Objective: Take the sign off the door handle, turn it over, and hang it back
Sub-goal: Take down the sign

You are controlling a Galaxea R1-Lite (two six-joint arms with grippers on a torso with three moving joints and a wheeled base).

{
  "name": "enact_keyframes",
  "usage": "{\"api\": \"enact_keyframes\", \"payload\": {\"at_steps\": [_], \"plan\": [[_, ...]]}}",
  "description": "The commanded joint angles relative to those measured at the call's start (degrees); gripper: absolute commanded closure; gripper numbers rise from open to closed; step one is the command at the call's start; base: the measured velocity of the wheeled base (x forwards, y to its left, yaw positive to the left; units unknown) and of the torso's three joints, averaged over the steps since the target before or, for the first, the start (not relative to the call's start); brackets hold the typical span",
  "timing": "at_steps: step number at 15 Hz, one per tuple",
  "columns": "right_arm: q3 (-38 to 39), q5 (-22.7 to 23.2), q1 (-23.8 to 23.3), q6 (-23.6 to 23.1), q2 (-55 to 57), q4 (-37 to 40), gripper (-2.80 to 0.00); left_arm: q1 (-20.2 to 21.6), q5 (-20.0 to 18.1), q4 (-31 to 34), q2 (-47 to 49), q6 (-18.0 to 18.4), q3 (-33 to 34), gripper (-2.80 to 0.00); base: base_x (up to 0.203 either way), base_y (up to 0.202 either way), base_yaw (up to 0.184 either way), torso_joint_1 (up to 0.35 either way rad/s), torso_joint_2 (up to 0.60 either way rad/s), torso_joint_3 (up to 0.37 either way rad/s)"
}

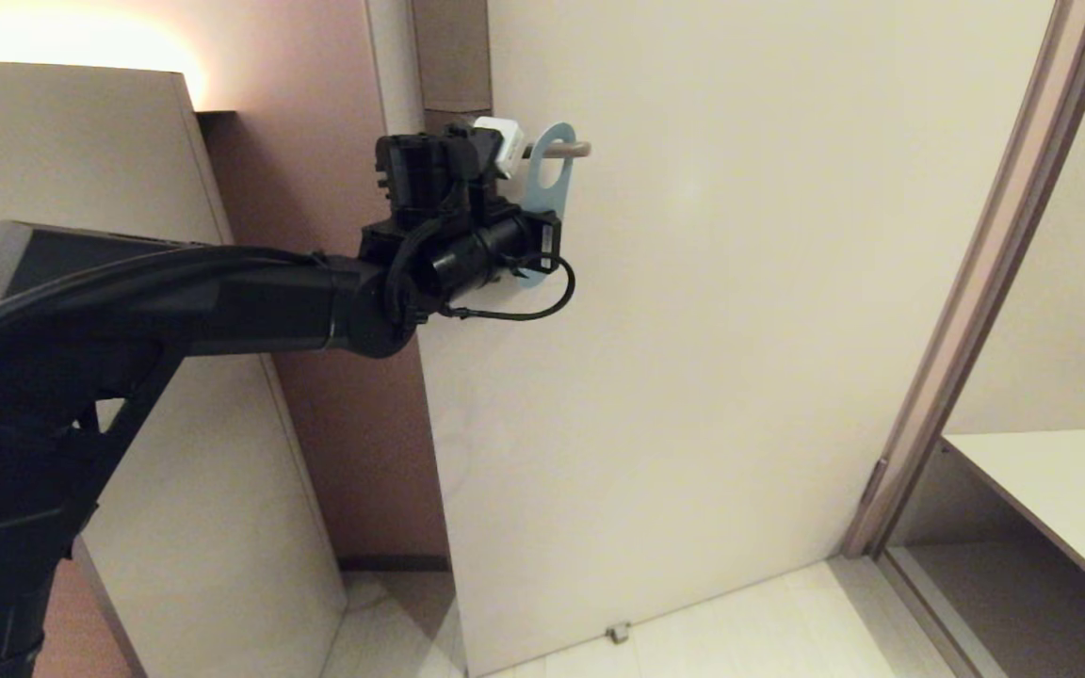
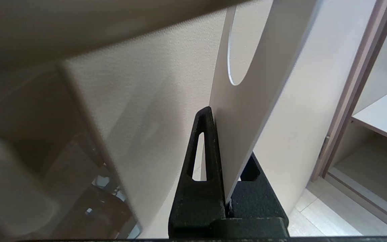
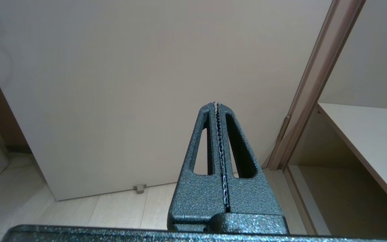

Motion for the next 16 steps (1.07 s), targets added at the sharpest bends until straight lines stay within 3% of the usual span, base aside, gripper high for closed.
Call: {"api": "enact_keyframes", "payload": {"at_steps": [1,16], "plan": [[0.00,0.04,0.00,-0.04,0.05,0.00,0.00,-0.05,-0.03,-0.12,1.22,-0.01,-1.12,0.00,0.000,0.000,0.000,0.000,0.00,0.000],[0.00,0.04,0.00,-0.04,0.05,0.00,0.00,-2.88,-0.20,4.27,1.86,0.08,-8.28,0.00,0.000,0.000,0.000,0.000,0.00,0.000]]}}
